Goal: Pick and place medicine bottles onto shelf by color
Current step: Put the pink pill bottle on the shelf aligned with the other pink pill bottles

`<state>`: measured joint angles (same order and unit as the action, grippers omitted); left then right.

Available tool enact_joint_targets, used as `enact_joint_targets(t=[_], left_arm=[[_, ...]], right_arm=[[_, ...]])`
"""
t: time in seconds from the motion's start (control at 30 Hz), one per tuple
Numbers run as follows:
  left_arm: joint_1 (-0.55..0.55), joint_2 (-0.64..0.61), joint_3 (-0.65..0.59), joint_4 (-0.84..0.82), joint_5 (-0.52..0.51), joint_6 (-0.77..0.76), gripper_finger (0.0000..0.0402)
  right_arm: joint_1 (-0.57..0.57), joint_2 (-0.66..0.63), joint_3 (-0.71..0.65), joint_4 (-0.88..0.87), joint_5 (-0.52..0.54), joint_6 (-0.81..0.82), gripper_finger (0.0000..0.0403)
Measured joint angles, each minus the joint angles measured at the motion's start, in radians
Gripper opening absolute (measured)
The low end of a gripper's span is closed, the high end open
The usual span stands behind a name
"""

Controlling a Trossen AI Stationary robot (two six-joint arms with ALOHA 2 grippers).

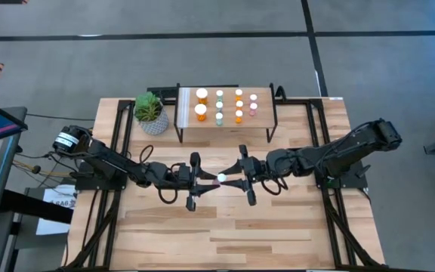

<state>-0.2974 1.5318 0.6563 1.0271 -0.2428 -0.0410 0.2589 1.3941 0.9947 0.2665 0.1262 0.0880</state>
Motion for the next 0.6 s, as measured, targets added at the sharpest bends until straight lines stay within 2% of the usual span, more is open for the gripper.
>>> enact_joint_targets(t=[0.27,0.4,0.6], left_arm=[[0.000,0.000,0.001,0.002,0.000,-0.019,0.0103],[0.000,0.000,0.002,-0.017,-0.019,-0.022,0.0145],[0.000,-0.041,0.000,-0.102,-0.117,-0.007,0.0214]], right_arm=[[0.000,-0.015,0.000,-0.015,0.000,-0.007,0.0129],[-0.007,-0.058,0.000,-0.035,0.000,-0.008,0.0134],[-0.035,-0.135,0.000,-0.148,0.002,-0.009,0.0131]])
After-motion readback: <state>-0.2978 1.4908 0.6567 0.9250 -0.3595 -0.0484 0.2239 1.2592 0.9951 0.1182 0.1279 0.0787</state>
